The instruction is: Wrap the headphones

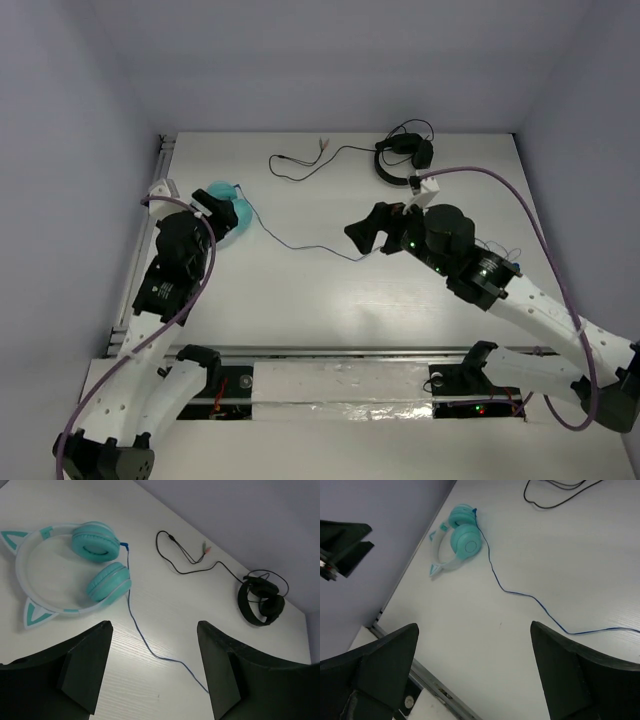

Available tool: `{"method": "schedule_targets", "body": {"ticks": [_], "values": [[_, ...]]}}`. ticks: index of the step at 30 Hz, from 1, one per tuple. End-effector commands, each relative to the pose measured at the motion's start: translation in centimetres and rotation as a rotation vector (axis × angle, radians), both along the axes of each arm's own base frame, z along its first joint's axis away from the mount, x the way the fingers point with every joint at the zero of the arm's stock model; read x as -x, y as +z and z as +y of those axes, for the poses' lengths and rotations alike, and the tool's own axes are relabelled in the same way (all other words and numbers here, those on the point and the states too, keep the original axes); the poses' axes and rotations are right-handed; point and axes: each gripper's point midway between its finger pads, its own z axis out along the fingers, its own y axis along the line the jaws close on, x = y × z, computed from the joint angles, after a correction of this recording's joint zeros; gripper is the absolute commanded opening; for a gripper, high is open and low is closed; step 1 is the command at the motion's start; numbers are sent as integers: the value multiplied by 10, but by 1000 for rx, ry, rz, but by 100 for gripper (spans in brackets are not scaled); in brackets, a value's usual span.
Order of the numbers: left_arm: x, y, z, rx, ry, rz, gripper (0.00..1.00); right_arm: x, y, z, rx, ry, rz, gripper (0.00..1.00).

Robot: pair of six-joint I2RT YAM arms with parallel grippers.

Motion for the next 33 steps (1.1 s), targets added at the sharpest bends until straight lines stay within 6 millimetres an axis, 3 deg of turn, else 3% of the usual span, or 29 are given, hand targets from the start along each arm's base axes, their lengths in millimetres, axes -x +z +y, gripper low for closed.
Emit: {"method": "schedule_targets", "body": {"ticks": [1, 5, 8, 11, 12, 13, 14, 15, 17, 20, 21, 22, 23, 25, 27, 31, 33], "values": [[-8, -10, 12, -16, 85, 37, 65, -1, 23, -17, -52, -72, -50, 100], [-19, -21, 19, -75, 128, 123, 59, -5, 19, -27, -98, -159, -13, 100], [-27, -18, 30, -118, 155, 146, 42, 1, 11, -20, -120, -121, 30, 100], [-34, -18, 39, -117, 146, 150, 17, 9, 7, -22, -141, -102, 25, 100], [-36, -20, 38, -109, 125, 157, 11, 11, 9, -24, -151, -95, 13, 100], [-39, -28, 42, -115, 128, 182, 5, 17, 24, -28, -183, -77, -46, 100], [-40, -32, 54, -111, 157, 197, 0, 20, 27, -30, -193, -63, -68, 100], [-42, -37, 57, -98, 155, 212, 0, 23, 21, -33, -191, -63, -79, 100], [-48, -52, 72, -74, 176, 248, 0, 28, 31, -39, -231, -61, -128, 100], [-62, -66, 79, -69, 184, 289, 2, 25, 19, -41, -225, -86, -95, 100], [-63, -70, 88, -83, 219, 315, 16, 26, 15, -40, -219, -82, -81, 98], [-70, -76, 91, -94, 228, 343, 23, 29, 15, -37, -196, -49, -105, 64], [-72, -79, 94, -107, 240, 360, 27, 30, 15, -36, -192, -38, -106, 40], [-78, -92, 105, -129, 278, 403, 37, 31, 17, -38, -193, -41, -107, 8], [-82, -102, 111, -138, 290, 440, 44, 32, 18, -38, -196, -38, -107, 8], [-86, -138, 121, -161, 318, 554, 52, 37, 19, -31, -206, 13, -109, 39], [-87, -147, 128, -155, 335, 573, 52, 39, 18, -29, -207, 28, -109, 41]]}}
